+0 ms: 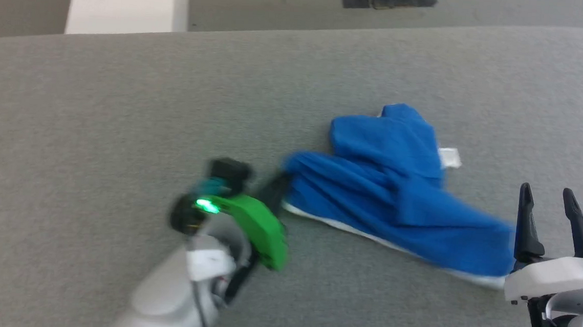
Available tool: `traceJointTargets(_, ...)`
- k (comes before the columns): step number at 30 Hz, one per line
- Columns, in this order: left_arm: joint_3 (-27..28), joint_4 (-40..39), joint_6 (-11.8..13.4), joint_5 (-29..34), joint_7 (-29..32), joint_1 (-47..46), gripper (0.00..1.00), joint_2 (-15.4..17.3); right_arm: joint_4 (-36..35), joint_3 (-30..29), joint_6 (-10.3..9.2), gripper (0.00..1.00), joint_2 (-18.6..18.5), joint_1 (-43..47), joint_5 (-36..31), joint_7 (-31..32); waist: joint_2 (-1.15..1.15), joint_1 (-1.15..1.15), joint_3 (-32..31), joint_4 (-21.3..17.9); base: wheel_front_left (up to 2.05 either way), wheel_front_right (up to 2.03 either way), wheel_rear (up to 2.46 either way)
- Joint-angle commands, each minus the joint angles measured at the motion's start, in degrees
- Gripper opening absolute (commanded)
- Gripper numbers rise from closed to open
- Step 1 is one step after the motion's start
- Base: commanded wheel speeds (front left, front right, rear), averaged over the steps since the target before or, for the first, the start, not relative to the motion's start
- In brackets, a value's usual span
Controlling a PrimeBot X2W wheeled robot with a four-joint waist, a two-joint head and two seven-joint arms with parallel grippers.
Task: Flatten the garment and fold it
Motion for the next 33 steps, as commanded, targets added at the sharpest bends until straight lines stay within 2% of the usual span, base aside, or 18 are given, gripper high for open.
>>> traceJointTargets(1, 2.2, -0.4, 1.8, -0.8, -1.5, 0.7, 0.0, 1.8, -0.4, 0.3, -0.09, 1.0, 0.0, -0.8, -0.2, 0.1, 0.0, 0.0, -1.2, 2.8, 0.0, 0.0, 0.0)
traceJointTargets(5, 7.1, -2.1, 5.9, -2.6, -3.3, 3.2, 0.0, 5.2, -0.9, 0.9, -0.09, 1.0, 0.0, -0.6, -0.5, 0.8, 0.0, 0.0, -1.7, 5.5, 0.0, 0.0, 0.0)
traceJointTargets(10, 10.9, -4.2, 11.3, -3.8, -2.3, 7.8, 0.0, 9.2, -1.4, 2.3, -0.09, 1.0, 0.0, -0.2, -0.7, 1.7, 0.0, 0.0, -2.3, 8.4, 0.0, 0.0, 0.0)
traceJointTargets(12, 12.0, -5.0, 13.3, -4.6, -1.6, 9.8, 0.0, 10.0, -1.6, 3.0, -0.09, 1.0, 0.0, 0.0, -0.9, 2.1, 0.0, 0.0, -2.6, 9.1, 0.0, 0.0, 0.0)
traceJointTargets(14, 12.8, -6.1, 14.2, -5.8, -0.8, 11.8, 0.0, 10.3, -1.8, 3.9, -0.09, 1.0, 0.0, 0.2, -1.2, 2.6, 0.0, 0.0, -2.8, 9.7, 0.0, 0.0, 0.0)
traceJointTargets(15, 13.0, -7.0, 13.9, -6.2, -1.0, 12.4, 0.42, 10.3, -2.0, 4.5, -0.09, 1.0, 0.0, 0.2, -1.5, 2.7, 0.0, 0.0, -2.8, 9.9, 0.0, 0.0, 0.0)
traceJointTargets(16, 13.2, -8.0, 13.4, -6.8, -1.4, 13.1, 1.0, 10.3, -2.3, 5.3, -0.09, 1.0, 0.0, 0.3, -1.8, 2.9, 0.0, 0.0, -2.9, 10.1, 0.0, 0.0, 0.0)
traceJointTargets(19, 13.6, -10.0, 11.7, -7.8, -3.1, 14.6, 1.0, 10.1, -3.0, 7.6, -0.09, 1.0, 0.0, 0.4, -2.5, 3.6, 0.0, 0.0, -2.9, 10.6, 0.0, 0.0, 0.0)
traceJointTargets(23, 15.6, -12.8, 9.9, -6.6, -8.3, 15.5, 1.0, 9.6, -3.4, 11.3, -0.09, 1.0, 0.0, 0.2, -3.7, 5.1, 0.0, 0.0, -2.9, 11.1, 0.0, 0.0, 0.0)
traceJointTargets(26, 18.8, -15.5, 9.9, -2.8, -9.4, 16.4, 1.0, 8.6, -3.3, 16.0, -0.09, 1.0, 0.0, -0.5, -4.9, 6.5, 0.0, 0.0, -2.7, 11.3, 0.0, 0.0, 0.0)
traceJointTargets(29, 23.5, -19.9, 9.6, 2.6, -9.5, 17.9, 1.0, 6.2, -2.3, 19.8, -0.09, 1.0, 0.0, -2.0, -5.7, 7.6, 0.0, 0.0, -2.5, 11.8, 0.0, 0.0, 0.0)
traceJointTargets(33, 24.2, -20.7, 5.8, 8.5, -9.5, 20.8, 1.0, 4.5, -0.4, 21.4, -0.09, 1.0, 0.0, -3.3, -5.3, 9.2, 0.0, 0.0, -2.6, 12.7, 0.0, 0.0, 0.0)
